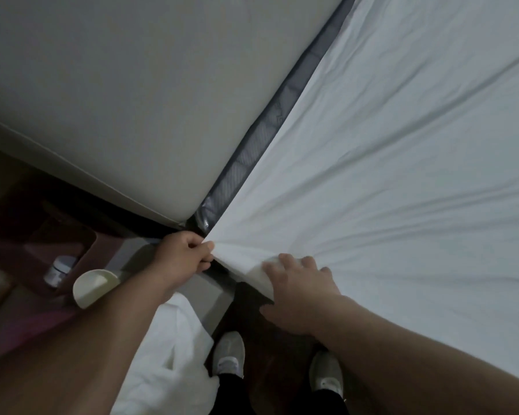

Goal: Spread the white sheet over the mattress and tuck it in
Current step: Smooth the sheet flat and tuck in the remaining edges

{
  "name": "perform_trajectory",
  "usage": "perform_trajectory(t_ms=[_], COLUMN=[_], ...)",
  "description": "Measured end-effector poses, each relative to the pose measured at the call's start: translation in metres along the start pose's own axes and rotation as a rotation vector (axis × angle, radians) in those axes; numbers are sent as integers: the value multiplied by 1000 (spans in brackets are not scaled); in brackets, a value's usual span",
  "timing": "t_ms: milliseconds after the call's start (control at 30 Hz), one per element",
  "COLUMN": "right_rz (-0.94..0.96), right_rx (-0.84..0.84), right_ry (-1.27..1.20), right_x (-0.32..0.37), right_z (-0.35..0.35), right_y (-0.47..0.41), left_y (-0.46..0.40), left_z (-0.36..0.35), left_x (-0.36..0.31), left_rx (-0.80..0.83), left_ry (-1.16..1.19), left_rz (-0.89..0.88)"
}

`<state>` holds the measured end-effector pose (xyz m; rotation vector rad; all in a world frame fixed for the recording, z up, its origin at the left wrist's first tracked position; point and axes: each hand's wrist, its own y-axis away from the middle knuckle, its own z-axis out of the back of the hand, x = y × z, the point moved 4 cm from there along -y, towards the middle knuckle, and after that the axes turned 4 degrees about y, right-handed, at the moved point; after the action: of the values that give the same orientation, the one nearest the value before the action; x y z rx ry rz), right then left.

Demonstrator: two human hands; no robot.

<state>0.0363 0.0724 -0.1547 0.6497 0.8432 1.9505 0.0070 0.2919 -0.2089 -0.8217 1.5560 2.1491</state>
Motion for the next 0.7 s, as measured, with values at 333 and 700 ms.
perform_trajectory(t_ms=[333,700], right_rz=[-74,-40], right_rx=[-310,-402], right_ry=[-132,14], right_x=[16,31], right_z=[60,81], right_y=[-77,-88], left_y=[0,-5], left_z=[3,4], left_x=[-1,9], left_rx=[141,93], left_ry=[-76,-29], left_rz=[15,-17])
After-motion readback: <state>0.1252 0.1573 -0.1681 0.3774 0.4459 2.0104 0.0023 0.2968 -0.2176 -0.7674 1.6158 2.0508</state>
